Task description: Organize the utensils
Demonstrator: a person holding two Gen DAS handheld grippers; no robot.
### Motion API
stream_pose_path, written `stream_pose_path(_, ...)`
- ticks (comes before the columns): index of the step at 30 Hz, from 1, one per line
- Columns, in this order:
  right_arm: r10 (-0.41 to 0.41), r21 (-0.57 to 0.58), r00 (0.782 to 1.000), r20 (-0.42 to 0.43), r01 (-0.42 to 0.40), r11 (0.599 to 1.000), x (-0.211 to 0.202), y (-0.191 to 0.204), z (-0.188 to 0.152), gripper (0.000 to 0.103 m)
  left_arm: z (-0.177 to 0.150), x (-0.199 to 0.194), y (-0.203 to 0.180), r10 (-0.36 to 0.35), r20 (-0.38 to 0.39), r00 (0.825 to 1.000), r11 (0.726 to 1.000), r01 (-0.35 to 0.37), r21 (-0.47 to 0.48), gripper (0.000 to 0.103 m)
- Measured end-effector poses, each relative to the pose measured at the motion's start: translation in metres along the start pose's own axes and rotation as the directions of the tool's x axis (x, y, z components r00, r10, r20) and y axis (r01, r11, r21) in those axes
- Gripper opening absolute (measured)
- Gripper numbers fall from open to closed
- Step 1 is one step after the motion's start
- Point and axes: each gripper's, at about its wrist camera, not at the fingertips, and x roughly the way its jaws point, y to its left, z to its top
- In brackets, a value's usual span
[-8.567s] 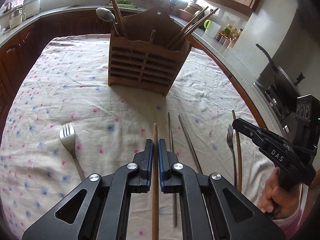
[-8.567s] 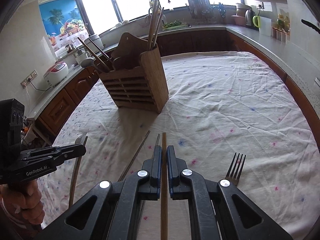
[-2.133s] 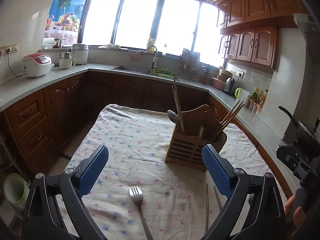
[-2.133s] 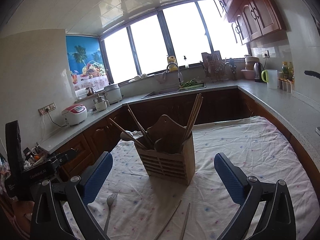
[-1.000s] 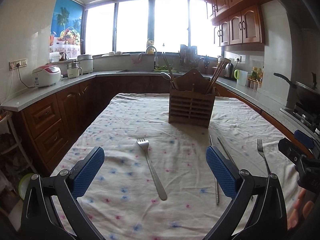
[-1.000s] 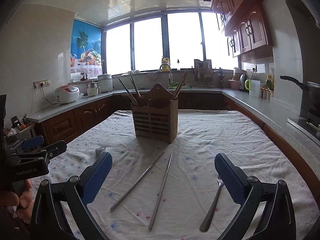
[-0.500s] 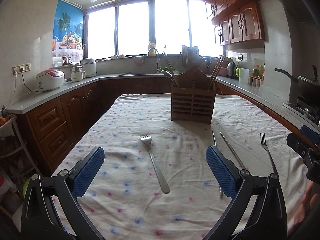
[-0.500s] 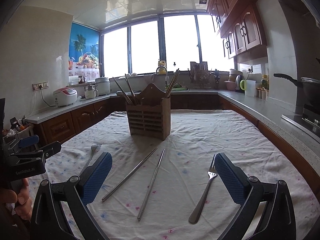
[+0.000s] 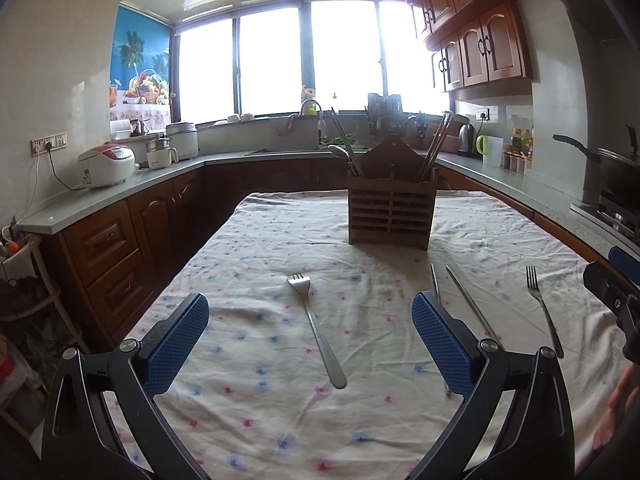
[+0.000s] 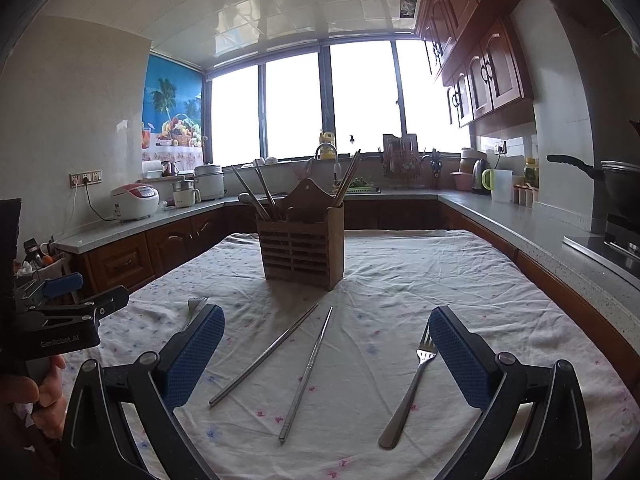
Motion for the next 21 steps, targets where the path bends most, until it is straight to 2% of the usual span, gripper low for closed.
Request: stream_pose_path(21,0.013,-0.001,1.000,0.012,-0.013,1.000,0.0004,0.0038,-0.0018,0.103,-0.0003,-0.0030,0.0022,-0.006,0.002,1.000,1.000,0.006,0.000,0.103)
